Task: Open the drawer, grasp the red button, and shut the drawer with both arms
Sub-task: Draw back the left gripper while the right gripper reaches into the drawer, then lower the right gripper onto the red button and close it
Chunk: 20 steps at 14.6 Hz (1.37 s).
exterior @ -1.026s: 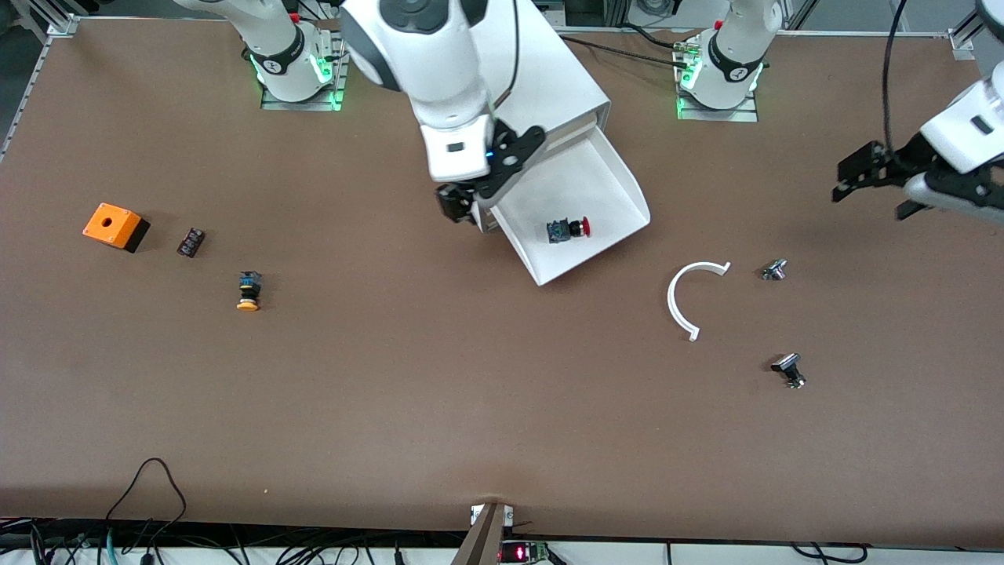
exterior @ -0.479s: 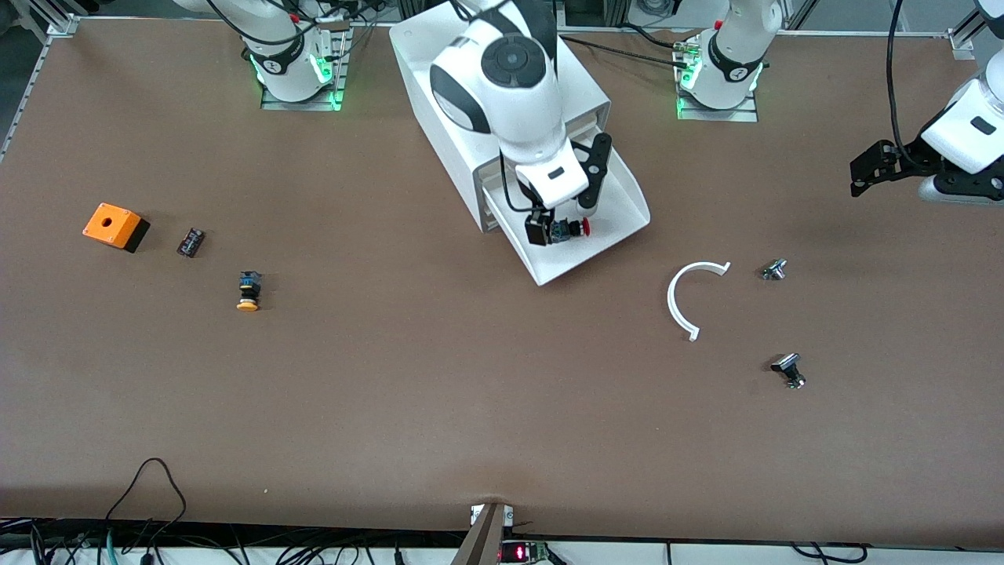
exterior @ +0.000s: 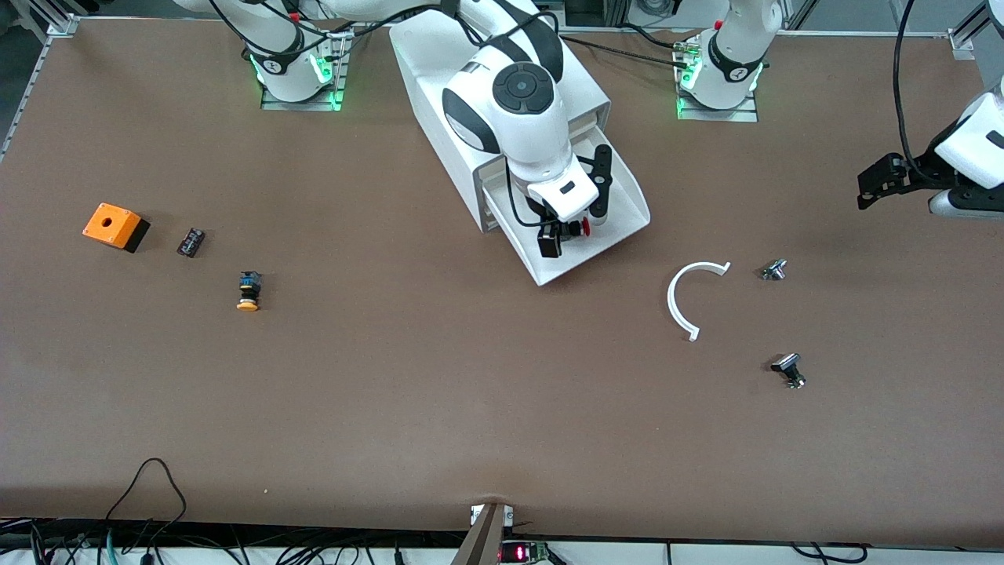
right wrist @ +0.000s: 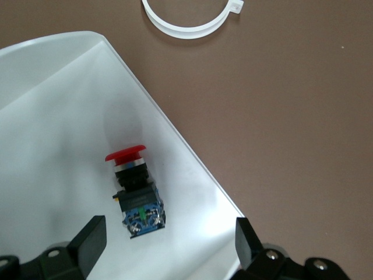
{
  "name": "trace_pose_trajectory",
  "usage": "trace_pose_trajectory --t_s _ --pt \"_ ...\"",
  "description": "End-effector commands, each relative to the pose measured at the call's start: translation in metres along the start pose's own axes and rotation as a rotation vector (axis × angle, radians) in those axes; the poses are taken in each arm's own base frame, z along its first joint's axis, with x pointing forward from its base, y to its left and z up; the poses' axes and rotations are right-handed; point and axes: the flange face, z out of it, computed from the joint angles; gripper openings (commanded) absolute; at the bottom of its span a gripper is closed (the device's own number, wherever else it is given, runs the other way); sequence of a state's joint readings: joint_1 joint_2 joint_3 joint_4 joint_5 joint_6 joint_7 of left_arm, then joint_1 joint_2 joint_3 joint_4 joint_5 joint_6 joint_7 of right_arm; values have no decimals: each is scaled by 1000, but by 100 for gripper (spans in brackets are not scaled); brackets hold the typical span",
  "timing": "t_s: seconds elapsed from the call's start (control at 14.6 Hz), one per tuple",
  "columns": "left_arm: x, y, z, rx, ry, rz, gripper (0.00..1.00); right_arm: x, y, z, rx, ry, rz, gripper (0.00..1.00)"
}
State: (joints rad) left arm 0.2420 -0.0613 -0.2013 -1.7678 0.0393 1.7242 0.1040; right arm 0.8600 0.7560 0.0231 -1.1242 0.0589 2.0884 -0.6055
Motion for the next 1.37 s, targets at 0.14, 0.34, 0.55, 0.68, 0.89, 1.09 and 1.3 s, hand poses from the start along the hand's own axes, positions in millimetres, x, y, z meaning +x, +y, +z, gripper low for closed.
trace_pose_trajectory --t_s 0.14,0.34,0.55,0.68,0.89,1.09,1.3 --pt "10 -7 -4 1 -13 -14 100 0 0 25 11 -4 -113 98" --pt "14 -6 -8 -19 -3 -18 100 -3 -7 37 26 -22 -125 98" --pt "22 -10 -8 -32 -36 -21 100 -3 -15 48 32 -28 -134 98" --pt "21 -11 -10 -33 -42 -32 100 -4 -17 51 36 -33 -137 98" --pt "20 -9 -9 -34 -57 -86 100 -5 -17 53 39 -35 -130 97" --pt "19 -7 -9 -63 -60 -92 100 -6 -14 52 42 -32 -127 73" --pt "19 -7 -8 -63 -64 -94 100 -4 -17 52 41 -32 -126 58"
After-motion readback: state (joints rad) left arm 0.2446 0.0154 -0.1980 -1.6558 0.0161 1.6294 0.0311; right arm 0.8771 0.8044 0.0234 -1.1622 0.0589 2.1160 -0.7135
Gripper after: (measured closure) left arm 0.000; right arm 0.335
